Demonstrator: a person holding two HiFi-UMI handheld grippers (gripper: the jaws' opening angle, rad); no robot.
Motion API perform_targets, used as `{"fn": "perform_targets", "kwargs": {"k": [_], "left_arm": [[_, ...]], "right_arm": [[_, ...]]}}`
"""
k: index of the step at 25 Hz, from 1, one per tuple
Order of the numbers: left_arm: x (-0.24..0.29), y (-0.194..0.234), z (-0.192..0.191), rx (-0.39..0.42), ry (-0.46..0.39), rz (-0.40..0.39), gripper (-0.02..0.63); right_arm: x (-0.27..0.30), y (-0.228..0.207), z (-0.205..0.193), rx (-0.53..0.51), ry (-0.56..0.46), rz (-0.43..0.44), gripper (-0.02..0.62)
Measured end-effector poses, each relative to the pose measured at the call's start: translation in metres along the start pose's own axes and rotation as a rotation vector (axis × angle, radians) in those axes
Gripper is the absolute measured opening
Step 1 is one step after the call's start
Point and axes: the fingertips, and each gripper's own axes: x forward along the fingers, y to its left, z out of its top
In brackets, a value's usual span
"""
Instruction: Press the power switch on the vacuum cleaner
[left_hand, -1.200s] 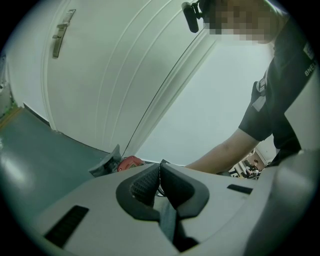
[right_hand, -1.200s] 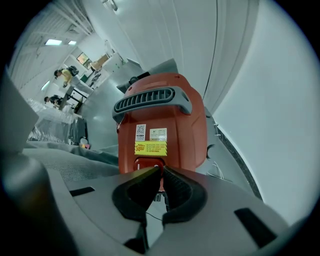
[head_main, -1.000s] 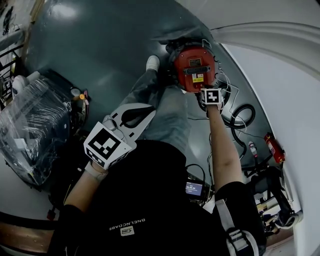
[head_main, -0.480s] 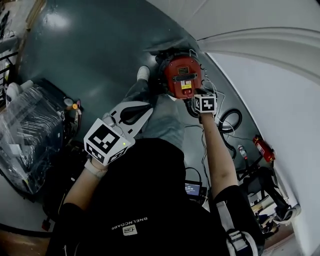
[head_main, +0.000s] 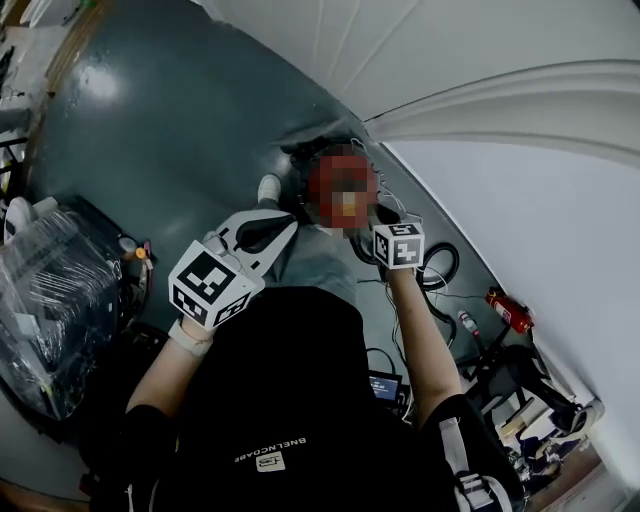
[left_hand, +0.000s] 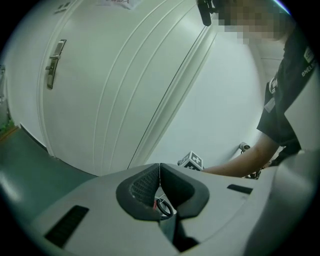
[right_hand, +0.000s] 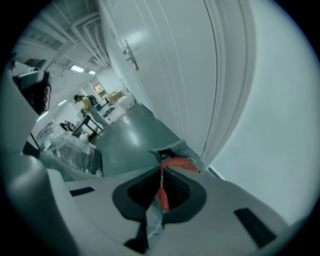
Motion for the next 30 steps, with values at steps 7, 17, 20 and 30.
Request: {"fn": "perform_targets", "kwargs": {"k": [7, 17, 20, 30], "left_arm": [[-0.013, -0.012, 0.032, 0.046, -0.025, -0.032, 0.015], [-0.013, -0.042, 0.090, 0.160, -0.077, -0.148, 0.015], [-0.012, -0.052, 0.103, 0.179, -0.098, -0.191, 0.015], [-0.010, -0.079, 0.140, 0.257, -0.157, -0.309, 0.015]], "right_arm": [[-0.096, 0.043, 0.073, 0.024, -0.230, 0.020, 0.032], [-0.230, 0.080, 0.143, 0.085, -0.565, 0.008, 0.032], [-0.269, 0.089, 0.154, 0.079, -0.659, -0.020, 0.032], [-0.340, 0.106, 0.160, 0.107, -0.843, -0.097, 0.032]]}}
